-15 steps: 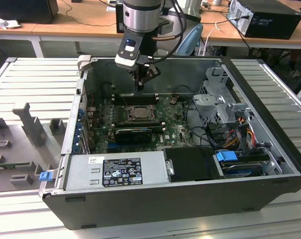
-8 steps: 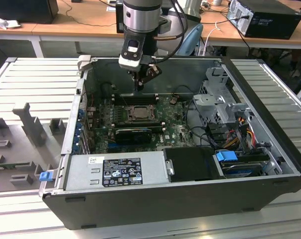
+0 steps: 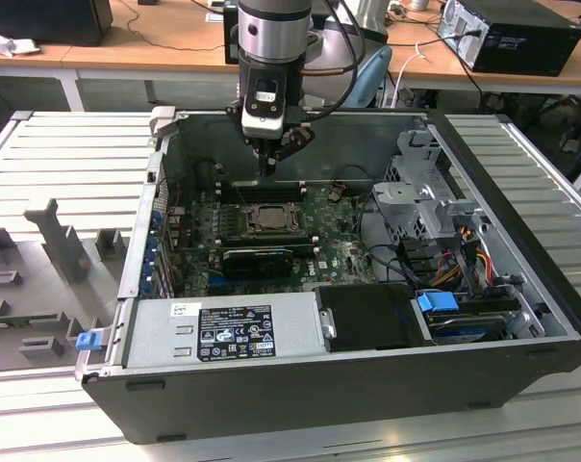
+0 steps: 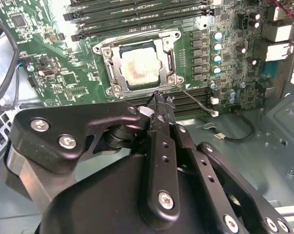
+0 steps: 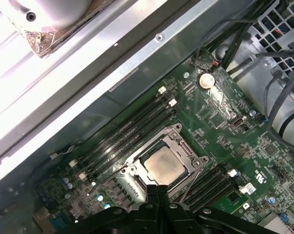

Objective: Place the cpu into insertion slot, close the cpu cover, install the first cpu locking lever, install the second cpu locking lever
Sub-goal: 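Install the first cpu locking lever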

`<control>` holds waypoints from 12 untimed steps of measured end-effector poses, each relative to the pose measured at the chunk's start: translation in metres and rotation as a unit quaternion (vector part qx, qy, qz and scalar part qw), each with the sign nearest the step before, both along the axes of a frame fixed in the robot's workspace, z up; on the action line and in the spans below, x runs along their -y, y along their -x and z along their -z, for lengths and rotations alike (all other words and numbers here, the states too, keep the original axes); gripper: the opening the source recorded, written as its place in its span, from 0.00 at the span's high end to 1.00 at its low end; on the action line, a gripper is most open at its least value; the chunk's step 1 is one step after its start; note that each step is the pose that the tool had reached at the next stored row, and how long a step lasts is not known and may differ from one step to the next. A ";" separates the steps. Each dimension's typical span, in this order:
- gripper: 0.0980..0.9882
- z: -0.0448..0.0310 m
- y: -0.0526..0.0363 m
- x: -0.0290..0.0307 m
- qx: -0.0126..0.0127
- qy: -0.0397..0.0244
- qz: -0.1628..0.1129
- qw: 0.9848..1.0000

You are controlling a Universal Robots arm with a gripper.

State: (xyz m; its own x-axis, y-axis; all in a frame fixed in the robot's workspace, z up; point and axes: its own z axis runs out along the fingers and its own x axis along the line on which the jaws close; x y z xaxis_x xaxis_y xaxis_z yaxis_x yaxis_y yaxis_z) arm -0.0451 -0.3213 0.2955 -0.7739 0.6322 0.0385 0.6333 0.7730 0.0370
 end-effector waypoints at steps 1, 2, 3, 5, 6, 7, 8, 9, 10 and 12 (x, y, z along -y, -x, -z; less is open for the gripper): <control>0.99 0.0000 0.0000 0.0000 0.000 0.000 -0.002 1.000; 0.99 0.0000 0.0000 0.0000 0.000 0.000 -0.005 1.000; 0.99 0.0000 0.0000 0.0000 0.000 0.000 -0.008 1.000; 0.99 0.0000 0.0000 0.0000 0.000 0.000 -0.016 1.000; 0.99 0.0000 0.0000 0.0000 0.000 0.000 -0.020 1.000; 0.99 0.0000 0.0000 0.0000 0.000 0.000 -0.023 1.000; 0.99 0.0000 0.0000 0.0000 0.000 0.000 -0.026 1.000; 0.99 0.0000 0.0000 0.0000 0.000 0.000 -0.030 1.000; 0.99 0.0000 0.0000 0.0000 0.000 0.000 -0.033 0.999; 0.99 0.0000 0.0000 0.0000 0.000 0.000 -0.038 0.999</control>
State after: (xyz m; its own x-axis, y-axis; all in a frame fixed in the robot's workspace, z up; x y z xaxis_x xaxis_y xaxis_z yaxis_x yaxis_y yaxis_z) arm -0.0451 -0.3214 0.2954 -0.8197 0.5715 0.0385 0.5727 0.8189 0.0370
